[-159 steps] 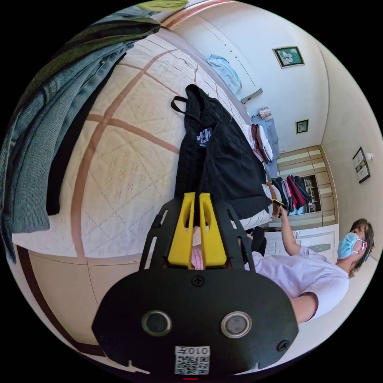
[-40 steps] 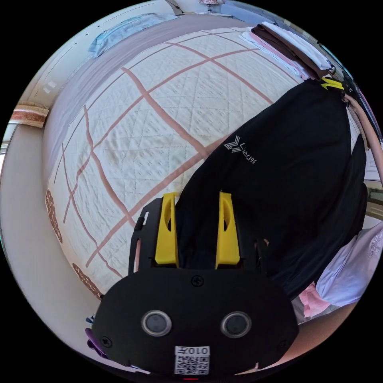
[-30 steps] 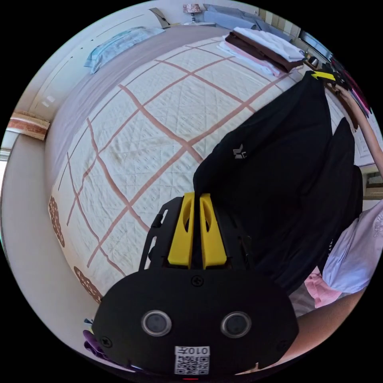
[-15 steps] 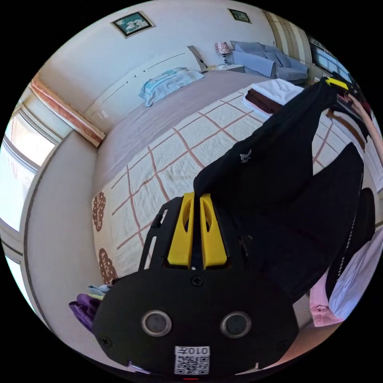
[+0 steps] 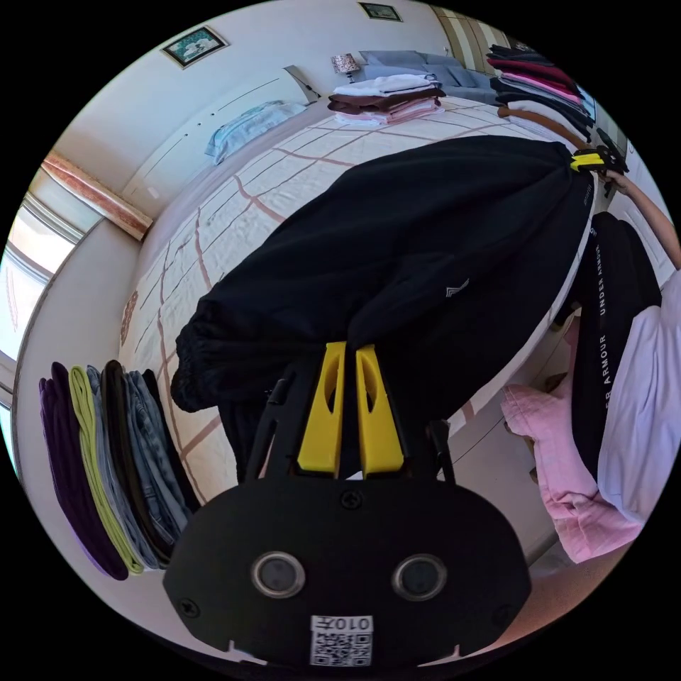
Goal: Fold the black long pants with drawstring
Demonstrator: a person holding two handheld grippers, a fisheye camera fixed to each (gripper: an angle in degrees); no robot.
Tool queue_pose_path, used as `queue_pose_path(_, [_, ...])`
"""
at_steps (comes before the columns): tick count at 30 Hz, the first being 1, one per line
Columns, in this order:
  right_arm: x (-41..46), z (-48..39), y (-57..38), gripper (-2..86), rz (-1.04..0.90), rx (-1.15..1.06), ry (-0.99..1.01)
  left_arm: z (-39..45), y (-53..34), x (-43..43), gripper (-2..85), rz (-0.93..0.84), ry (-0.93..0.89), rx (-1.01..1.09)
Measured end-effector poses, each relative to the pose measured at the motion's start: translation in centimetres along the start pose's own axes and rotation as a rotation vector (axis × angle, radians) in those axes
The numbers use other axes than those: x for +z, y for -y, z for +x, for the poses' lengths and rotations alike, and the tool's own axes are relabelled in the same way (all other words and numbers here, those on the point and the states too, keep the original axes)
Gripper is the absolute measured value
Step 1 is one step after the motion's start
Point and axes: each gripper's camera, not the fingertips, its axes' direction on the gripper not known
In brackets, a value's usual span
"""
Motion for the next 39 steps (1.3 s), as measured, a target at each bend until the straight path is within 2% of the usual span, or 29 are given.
queue_pose_path(6, [-3.7, 1.5, -0.9, 1.7, 0.085, 0.017, -0.06, 0.5, -3.6, -0.7, 0.9, 0.065, 0.043, 0.067])
queue_pose_path(12, [-3.2, 3.0, -5.2, 3.3, 0.021, 0.148, 0.164, 0.8, -8.4, 5.4, 2.3, -0.076, -0.046, 0.025])
queue_pose_path(15, [-5.8, 3.1, -8.2, 3.9, 0.1, 0.229, 0.127, 0.4, -11.2, 5.8, 2.1, 0.023, -0.075, -0.046])
queue_pose_path(19, [-8.9, 4.1, -10.5, 5.0, 0.117, 0.317, 0.048, 0.1, -12.1, 5.8, 0.9, 0.115, -0.159, -0.041])
queue_pose_path(23, [-10.2, 8.4, -10.3, 7.0, 0.153, 0.661, 0.011, 1.9, -7.3, 6.0, 0.4, 0.276, -0.167, 0.059])
queue_pose_path(25, [-9.4, 10.7, -9.4, 7.7, 0.195, 0.824, 0.091, 3.3, -3.7, 7.9, 0.4, 0.292, -0.185, 0.127])
queue_pose_path(28, [-6.9, 12.6, -8.4, 8.4, 0.152, 0.95, 0.068, 5.5, 2.3, 12.4, 0.3, 0.284, -0.221, 0.16])
queue_pose_path(32, [-5.3, 14.3, -7.7, 8.3, 0.08, 0.983, 0.02, 7.4, 7.4, 16.4, 0.2, 0.382, -0.382, 0.157])
queue_pose_path(35, [-6.2, 15.1, -8.1, 6.0, 0.082, 0.999, 0.045, 9.0, 9.3, 19.3, 0.4, 0.349, -0.441, 0.192])
queue_pose_path(39, [-10.1, 15.1, -10.3, 4.5, 0.236, 0.966, 0.136, 11.2, 12.1, 21.9, 2.2, 0.347, -0.511, 0.268])
